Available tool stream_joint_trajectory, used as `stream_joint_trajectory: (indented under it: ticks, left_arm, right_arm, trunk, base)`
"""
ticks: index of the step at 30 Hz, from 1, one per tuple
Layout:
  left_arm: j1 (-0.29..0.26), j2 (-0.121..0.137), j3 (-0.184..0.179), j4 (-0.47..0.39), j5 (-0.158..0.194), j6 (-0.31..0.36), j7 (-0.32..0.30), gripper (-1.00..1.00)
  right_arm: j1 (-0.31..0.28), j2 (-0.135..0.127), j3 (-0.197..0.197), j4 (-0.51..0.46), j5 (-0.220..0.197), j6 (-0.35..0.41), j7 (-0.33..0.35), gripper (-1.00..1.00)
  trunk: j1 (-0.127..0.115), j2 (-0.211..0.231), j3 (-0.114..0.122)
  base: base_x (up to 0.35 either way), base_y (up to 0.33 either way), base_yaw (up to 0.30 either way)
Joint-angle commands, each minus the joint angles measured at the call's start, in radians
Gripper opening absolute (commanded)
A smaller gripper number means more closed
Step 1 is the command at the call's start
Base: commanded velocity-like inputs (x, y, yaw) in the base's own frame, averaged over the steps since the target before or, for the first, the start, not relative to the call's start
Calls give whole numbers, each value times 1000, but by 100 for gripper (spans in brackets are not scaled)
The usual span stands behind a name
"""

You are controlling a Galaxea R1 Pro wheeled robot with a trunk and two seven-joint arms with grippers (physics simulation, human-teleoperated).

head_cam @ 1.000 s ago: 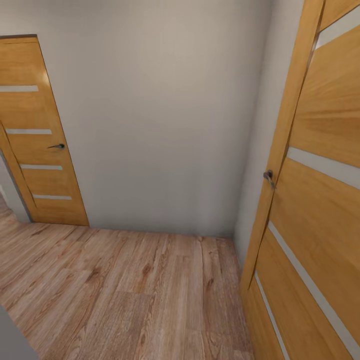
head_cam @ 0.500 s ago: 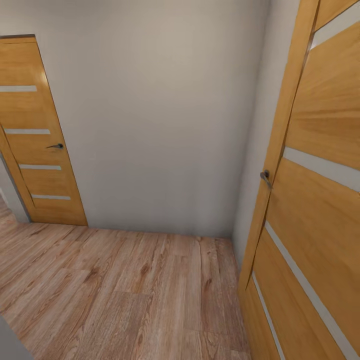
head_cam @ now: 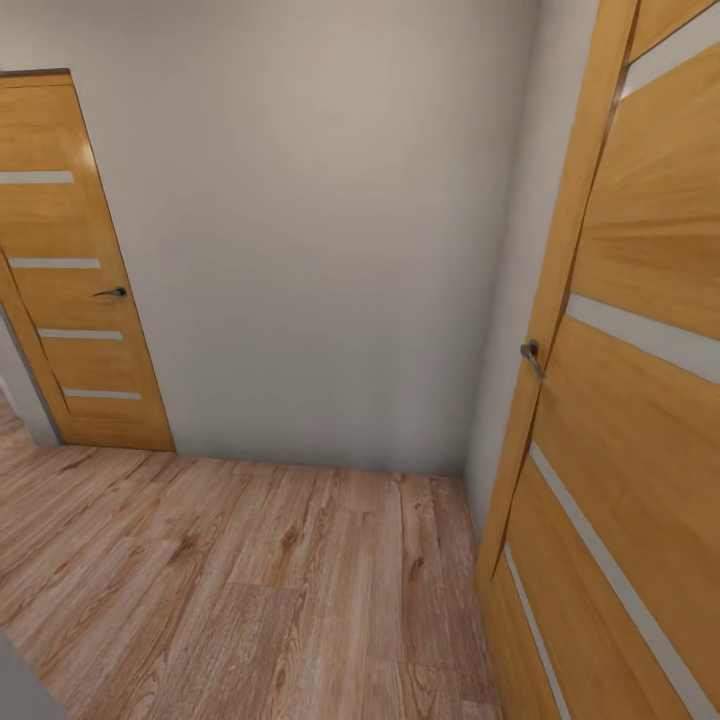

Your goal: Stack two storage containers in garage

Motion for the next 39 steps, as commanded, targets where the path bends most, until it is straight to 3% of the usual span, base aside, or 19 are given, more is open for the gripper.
stream_joint_trajectory:
  ticks: [1,15,39]
  left_arm:
    - [0,0,2,0,2,-2,0,100]
    - [0,0,1,1,3,-1,-1,100]
    - [0,-1,0,1,5,1,-1,100]
  right_arm:
    - [-1,0,5,2,4,0,-3,100]
    - [-1,0,7,2,3,0,-3,100]
    - [-1,0,8,3,3,0,-1,100]
  trunk:
    - [0,-1,-1]
    - [0,-1,-1]
    - [0,-1,-1]
  base:
    - [0,0,0]
    - [36,0,0]
    - [302,0,0]
